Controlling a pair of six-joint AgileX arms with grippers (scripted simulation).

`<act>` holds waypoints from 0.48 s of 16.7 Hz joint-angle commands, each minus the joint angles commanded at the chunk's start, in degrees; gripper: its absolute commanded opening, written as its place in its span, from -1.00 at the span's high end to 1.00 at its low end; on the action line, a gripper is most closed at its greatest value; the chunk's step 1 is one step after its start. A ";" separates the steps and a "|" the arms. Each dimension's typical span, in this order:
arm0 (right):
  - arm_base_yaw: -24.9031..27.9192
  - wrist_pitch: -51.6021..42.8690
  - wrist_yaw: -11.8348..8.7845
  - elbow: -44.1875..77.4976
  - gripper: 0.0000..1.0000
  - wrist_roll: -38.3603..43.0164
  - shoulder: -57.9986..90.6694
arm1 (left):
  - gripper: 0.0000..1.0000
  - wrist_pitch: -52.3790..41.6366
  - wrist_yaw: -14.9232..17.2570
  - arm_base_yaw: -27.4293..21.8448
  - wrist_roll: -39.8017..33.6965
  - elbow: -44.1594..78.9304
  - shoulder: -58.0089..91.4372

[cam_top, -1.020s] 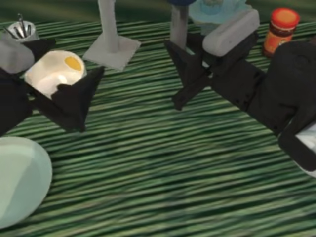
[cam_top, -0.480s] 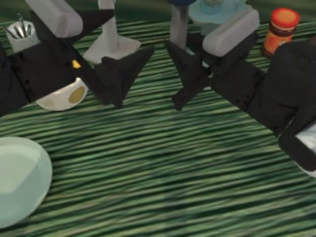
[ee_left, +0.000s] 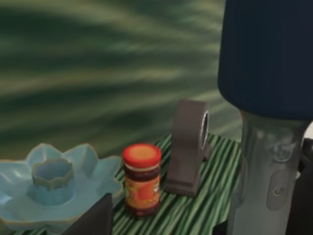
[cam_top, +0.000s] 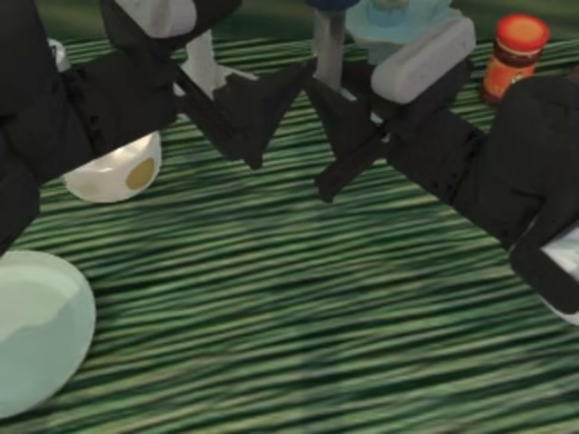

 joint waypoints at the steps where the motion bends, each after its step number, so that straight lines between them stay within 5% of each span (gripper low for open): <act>1: 0.00 0.00 0.00 0.00 1.00 0.00 0.00 | -1.00 0.71 -1.13 -1.17 -0.02 2.02 2.88; 8: 0.00 0.00 0.00 0.00 1.00 0.00 0.00 | -1.00 3.57 -6.45 -6.70 -0.17 10.80 14.54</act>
